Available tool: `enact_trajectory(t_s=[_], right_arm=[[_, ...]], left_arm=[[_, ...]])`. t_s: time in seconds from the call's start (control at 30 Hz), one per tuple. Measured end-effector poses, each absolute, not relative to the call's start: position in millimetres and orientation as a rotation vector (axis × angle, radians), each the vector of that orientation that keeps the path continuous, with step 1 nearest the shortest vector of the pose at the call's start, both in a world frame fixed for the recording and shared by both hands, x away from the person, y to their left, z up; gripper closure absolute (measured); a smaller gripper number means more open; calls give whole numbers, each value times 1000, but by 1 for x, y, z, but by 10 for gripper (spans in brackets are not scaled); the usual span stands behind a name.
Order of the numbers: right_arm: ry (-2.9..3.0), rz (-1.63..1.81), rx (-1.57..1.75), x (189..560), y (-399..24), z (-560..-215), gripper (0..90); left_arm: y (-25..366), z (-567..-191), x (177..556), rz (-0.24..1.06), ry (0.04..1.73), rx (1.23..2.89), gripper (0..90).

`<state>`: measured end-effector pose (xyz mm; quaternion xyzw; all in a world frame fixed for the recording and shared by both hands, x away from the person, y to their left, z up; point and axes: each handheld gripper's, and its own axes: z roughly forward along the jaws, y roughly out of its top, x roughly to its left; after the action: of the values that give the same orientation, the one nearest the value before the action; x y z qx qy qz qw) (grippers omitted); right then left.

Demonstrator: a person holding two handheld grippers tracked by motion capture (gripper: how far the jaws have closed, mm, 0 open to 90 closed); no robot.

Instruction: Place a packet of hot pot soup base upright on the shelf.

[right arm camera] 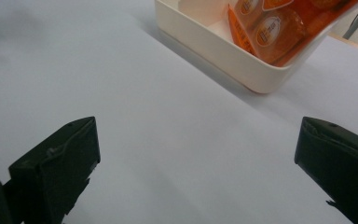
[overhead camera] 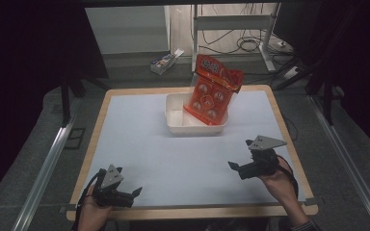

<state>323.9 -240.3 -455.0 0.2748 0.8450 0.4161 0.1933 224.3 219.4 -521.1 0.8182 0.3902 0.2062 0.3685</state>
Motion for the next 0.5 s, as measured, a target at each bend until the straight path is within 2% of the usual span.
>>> enact_trajectory(t_s=[0.5], right_arm=[[2347,1113,804,310,-259,-468,0]], left_arm=[[219,-521,224,531,1001,2106,15]])
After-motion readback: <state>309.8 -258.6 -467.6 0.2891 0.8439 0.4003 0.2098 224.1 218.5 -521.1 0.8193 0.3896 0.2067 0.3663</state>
